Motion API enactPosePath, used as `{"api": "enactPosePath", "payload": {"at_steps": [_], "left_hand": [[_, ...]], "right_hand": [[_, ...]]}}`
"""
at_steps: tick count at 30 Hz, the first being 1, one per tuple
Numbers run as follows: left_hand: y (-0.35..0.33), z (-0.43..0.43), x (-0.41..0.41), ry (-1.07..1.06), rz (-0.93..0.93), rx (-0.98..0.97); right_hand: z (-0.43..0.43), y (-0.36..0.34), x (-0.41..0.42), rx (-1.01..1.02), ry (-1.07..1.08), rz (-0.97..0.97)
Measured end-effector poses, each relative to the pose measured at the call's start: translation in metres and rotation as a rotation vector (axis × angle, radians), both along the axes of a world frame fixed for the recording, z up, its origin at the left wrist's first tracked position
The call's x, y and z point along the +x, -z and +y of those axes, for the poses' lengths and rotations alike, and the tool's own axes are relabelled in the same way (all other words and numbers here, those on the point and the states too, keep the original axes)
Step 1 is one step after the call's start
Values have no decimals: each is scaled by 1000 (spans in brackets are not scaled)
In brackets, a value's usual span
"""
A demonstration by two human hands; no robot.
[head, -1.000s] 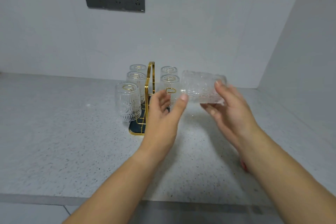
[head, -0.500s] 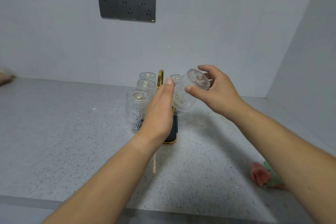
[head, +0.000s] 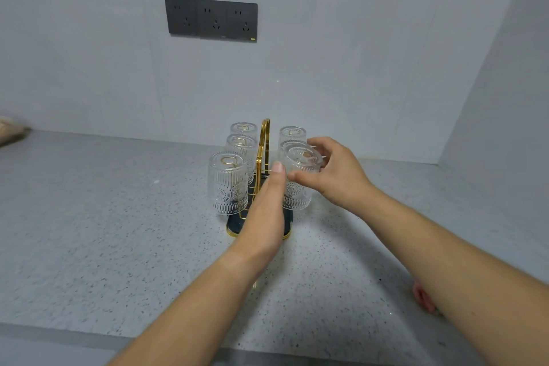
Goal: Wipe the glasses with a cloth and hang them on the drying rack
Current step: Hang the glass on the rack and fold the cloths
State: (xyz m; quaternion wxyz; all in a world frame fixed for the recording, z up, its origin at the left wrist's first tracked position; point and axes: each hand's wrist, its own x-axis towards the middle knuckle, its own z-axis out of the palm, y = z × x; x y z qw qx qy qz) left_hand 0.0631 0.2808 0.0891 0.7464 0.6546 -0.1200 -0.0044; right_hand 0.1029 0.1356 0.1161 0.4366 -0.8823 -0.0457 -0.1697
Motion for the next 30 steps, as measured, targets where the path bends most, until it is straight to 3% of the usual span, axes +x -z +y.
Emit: {"api": "enactPosePath", "payload": {"at_steps": [6,30], "left_hand": [[10,1,-13,51,62,-70],[20,3,-11,12,79,-30]], "right_hand": [[5,16,4,-14,-4,20],[6,27,7,-56,2,-2]]}}
